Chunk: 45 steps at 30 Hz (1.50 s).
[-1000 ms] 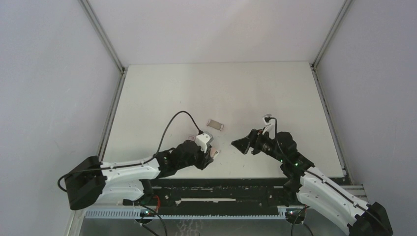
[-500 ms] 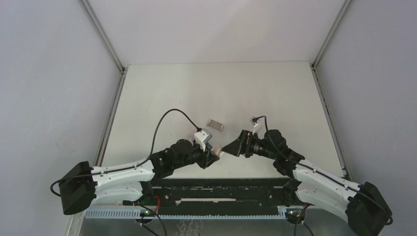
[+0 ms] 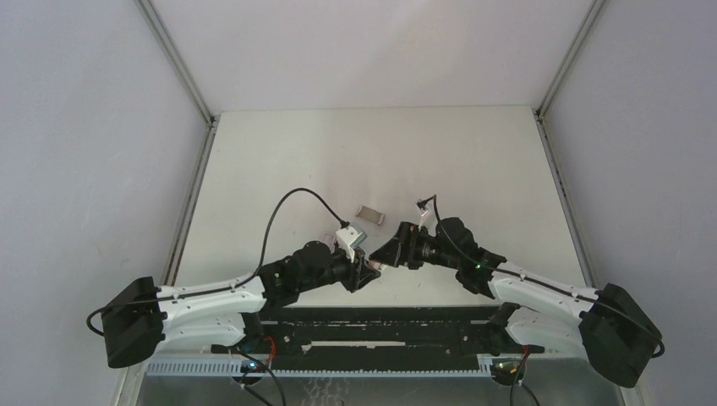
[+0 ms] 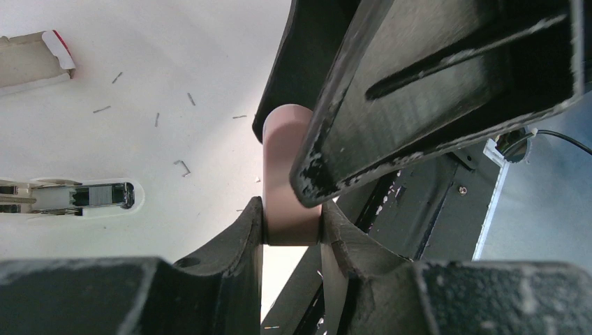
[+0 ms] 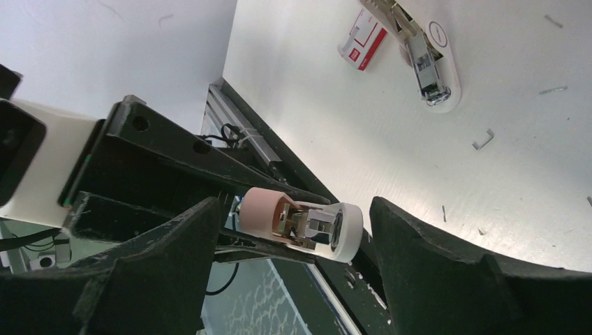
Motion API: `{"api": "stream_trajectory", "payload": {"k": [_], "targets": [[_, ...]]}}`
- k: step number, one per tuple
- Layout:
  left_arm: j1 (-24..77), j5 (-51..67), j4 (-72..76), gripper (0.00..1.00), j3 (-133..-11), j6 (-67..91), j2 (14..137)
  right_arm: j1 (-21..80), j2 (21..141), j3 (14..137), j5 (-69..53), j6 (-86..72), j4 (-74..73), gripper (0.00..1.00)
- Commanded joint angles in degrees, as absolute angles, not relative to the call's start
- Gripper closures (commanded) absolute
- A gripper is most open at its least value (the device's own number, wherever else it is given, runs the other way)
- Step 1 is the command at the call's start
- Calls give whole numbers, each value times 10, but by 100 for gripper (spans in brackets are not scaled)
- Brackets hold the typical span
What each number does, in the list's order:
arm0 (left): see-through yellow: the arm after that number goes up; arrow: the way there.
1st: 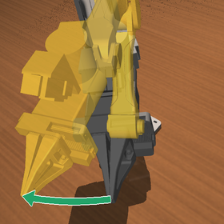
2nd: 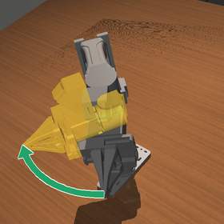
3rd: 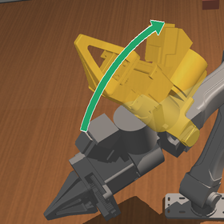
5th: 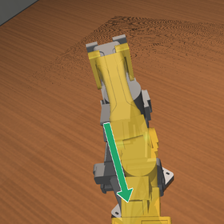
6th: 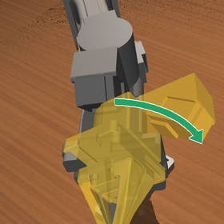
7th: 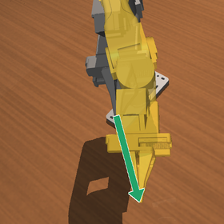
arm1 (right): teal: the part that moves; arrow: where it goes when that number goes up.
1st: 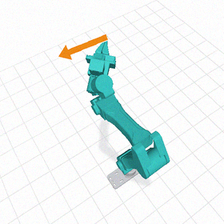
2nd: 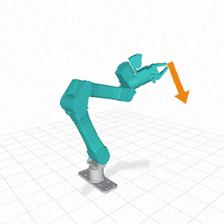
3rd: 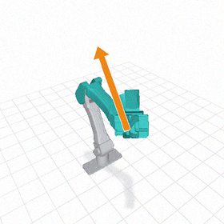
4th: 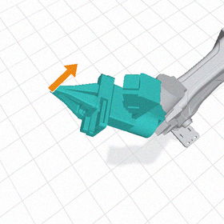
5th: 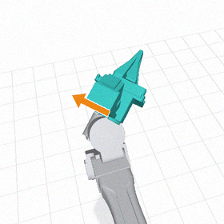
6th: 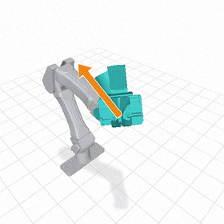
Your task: Load the staples into the stapler
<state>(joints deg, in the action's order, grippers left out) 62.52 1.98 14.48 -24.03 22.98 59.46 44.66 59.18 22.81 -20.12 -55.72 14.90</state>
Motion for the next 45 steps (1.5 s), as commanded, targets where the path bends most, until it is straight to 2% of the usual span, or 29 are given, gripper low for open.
{"api": "stream_trajectory", "payload": {"k": [1,2,4,5,6,7,17,18,20,22,24,27,29,30,31,32,33,34,42,43,44,45], "targets": [[629,25,175,100,-272,232,584,460,608,259,-216,-572,193,35],[629,24,175,100,-271,232,583,461,613,263,-219,-572,189,42],[629,20,175,100,-270,232,582,461,620,267,-227,-572,186,72],[630,18,173,100,-270,232,582,460,622,268,-228,-573,184,80],[630,16,173,100,-270,232,582,459,624,267,-229,-574,182,95],[630,16,172,100,-271,232,582,458,624,267,-228,-574,181,100],[630,7,154,100,-273,222,577,448,609,272,-220,-564,176,100],[630,4,153,100,-273,221,577,446,610,275,-227,-563,171,94],[630,2,148,100,-274,217,576,445,611,281,-236,-561,166,59],[630,0,144,100,-275,217,577,446,611,286,-243,-558,161,36],[630,-1,143,100,-275,217,576,448,611,294,-252,-552,148,24],[631,-4,142,100,-275,216,574,448,612,299,-258,-552,132,21],[631,-5,140,100,-275,215,573,448,616,302,-258,-554,117,23],[631,-6,140,100,-276,215,572,447,618,305,-259,-553,109,28],[631,-6,139,100,-275,214,572,447,621,309,-259,-553,95,42],[631,-6,138,100,-276,214,571,447,623,313,-256,-552,84,65],[631,-8,137,100,-276,212,570,447,625,316,-250,-551,72,93],[631,-9,134,100,-277,211,570,446,626,317,-244,-551,64,100],[632,-23,117,100,-274,203,561,443,620,319,-236,-544,56,99],[631,-24,117,100,-273,201,560,441,620,320,-242,-545,56,83],[632,-25,118,100,-271,201,559,440,620,321,-249,-544,56,56],[631,-26,117,100,-270,199,558,439,620,325,-254,-542,54,39]]}}
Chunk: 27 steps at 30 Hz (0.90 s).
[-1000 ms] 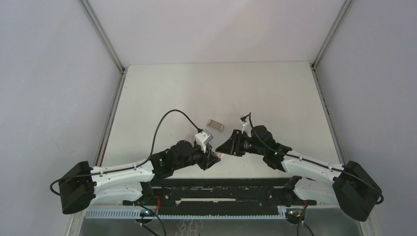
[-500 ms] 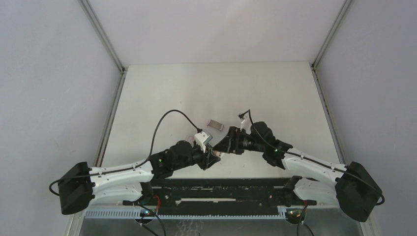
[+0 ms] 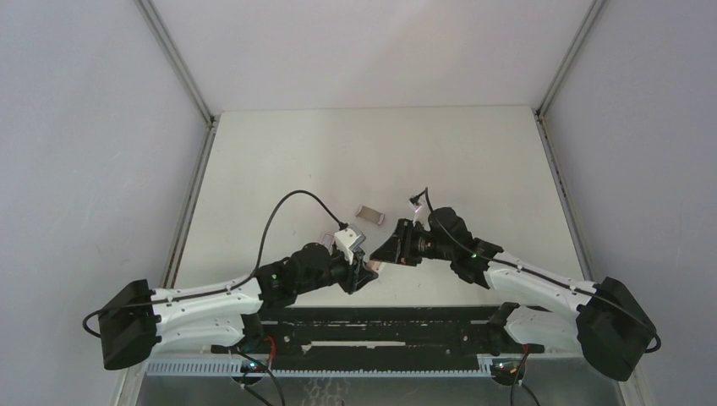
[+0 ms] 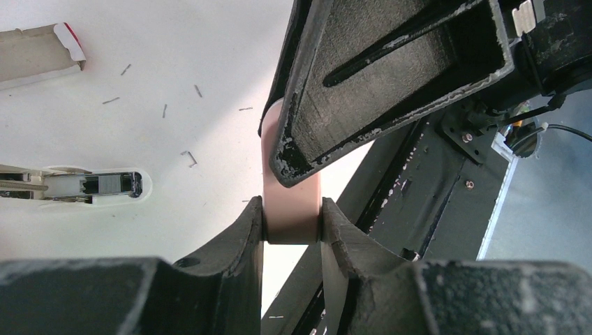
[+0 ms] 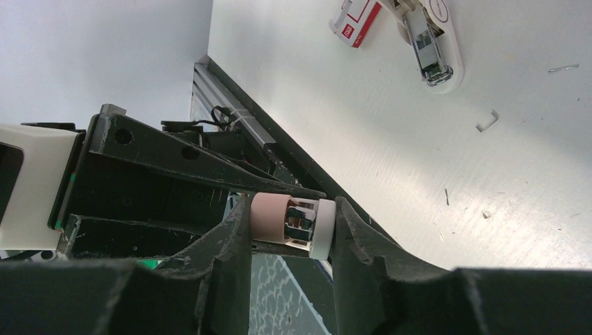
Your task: Load the staples into the stapler
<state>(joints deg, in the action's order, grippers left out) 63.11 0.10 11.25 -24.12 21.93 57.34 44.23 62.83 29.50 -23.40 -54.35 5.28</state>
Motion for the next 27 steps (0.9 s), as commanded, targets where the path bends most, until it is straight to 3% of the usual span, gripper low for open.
{"api": "stream_trajectory", "payload": {"k": [1,4,6,7,8,9,12,14,16,18,22,24,27], "targets": [[632,-27,117,100,-269,197,557,439,620,330,-258,-538,48,27],[631,-31,114,100,-268,193,558,440,625,341,-277,-530,31,22],[632,-31,111,100,-270,191,559,439,632,345,-293,-526,27,29],[632,-32,110,100,-270,189,559,440,636,349,-297,-524,18,46],[633,-33,108,100,-271,186,559,440,640,352,-296,-522,9,77],[632,-35,106,100,-270,184,558,440,644,353,-294,-521,-2,99],[633,-41,106,97,-266,174,552,439,645,353,-289,-515,-13,100],[633,-41,115,85,-260,172,546,439,640,354,-288,-518,-4,100],[633,-34,132,80,-247,173,538,438,632,354,-289,-524,9,100],[634,-29,155,80,-234,179,526,436,626,353,-289,-528,15,100],[632,-27,162,90,-223,179,519,432,624,353,-287,-525,13,100],[634,-25,159,95,-222,173,518,432,620,353,-292,-523,19,85],[633,-16,158,98,-216,164,513,432,603,353,-296,-509,29,55]]}}
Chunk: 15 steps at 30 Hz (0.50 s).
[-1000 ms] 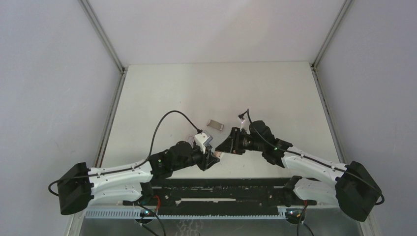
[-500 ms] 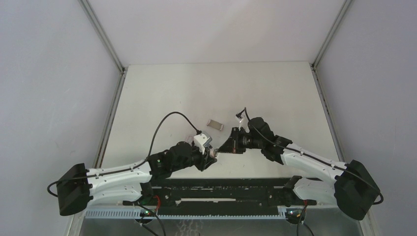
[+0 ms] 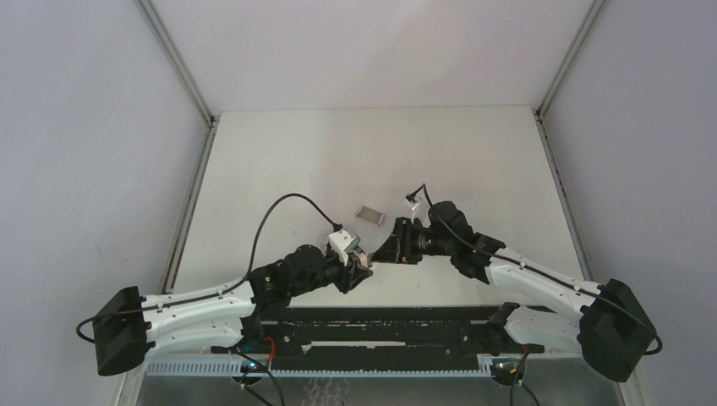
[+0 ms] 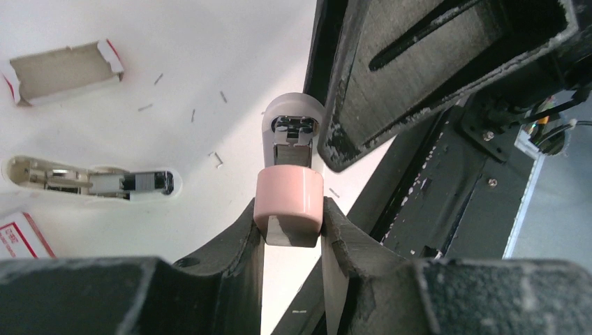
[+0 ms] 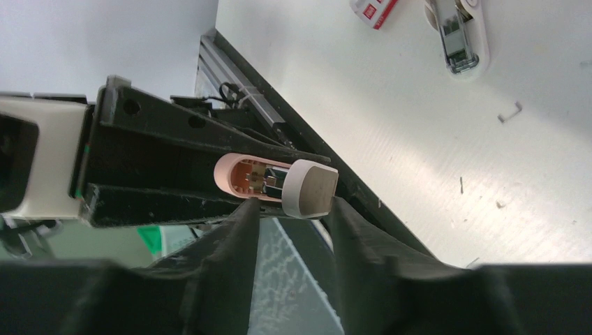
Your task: Load the staples into the stapler
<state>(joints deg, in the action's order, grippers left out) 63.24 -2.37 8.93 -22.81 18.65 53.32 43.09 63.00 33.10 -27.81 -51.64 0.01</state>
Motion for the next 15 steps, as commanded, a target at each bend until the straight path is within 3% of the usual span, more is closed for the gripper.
{"api": "stream_trajectory", "payload": {"k": [1,4,8,10,15], "targets": [[633,-11,155,100,-217,162,513,432,596,354,-295,-505,29,51],[633,3,142,100,-222,154,514,432,582,354,-283,-489,13,44],[633,14,130,100,-230,148,516,432,590,354,-274,-489,-1,49],[633,16,126,100,-232,145,515,433,594,353,-272,-493,0,56],[633,11,115,100,-235,138,508,433,605,354,-275,-500,11,85]]}}
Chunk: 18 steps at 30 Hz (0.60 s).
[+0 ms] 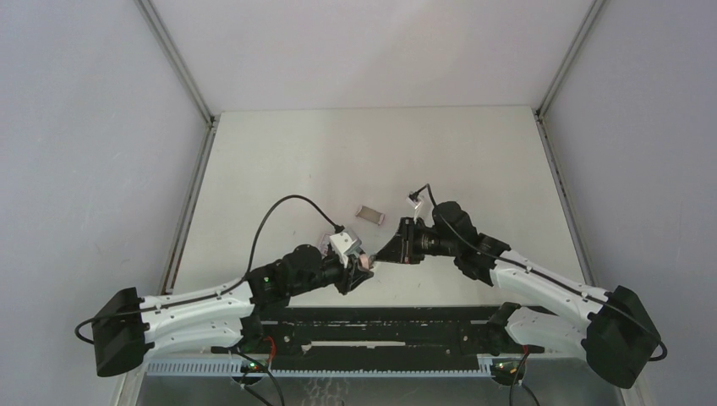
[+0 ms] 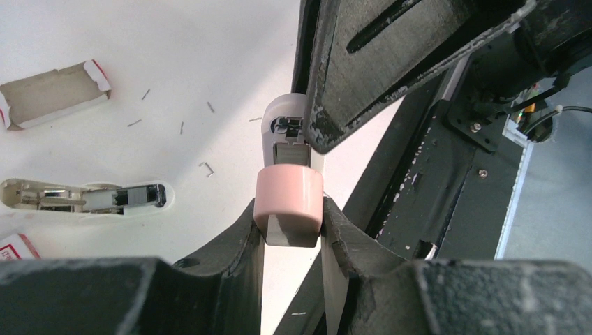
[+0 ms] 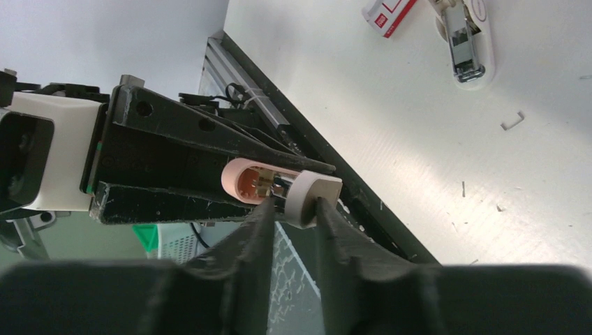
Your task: Load the staples into the stapler
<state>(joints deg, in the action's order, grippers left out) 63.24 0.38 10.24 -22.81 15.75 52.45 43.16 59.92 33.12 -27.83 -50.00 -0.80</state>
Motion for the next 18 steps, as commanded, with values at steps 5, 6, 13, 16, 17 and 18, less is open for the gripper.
{"api": "stream_trajectory", "payload": {"k": [5,6,13,16,17,18], "targets": [[633,-6,112,99,-232,137,498,433,609,354,-275,-505,13,100],[633,-10,114,98,-229,137,494,434,608,353,-274,-506,13,100],[633,-26,138,65,-211,146,467,423,582,336,-276,-533,41,100],[633,-25,142,45,-205,150,459,410,571,320,-289,-555,69,100],[633,-24,146,40,-200,152,455,407,567,316,-292,-561,77,100],[633,-25,149,36,-196,154,451,405,562,313,-294,-566,84,100]]}}
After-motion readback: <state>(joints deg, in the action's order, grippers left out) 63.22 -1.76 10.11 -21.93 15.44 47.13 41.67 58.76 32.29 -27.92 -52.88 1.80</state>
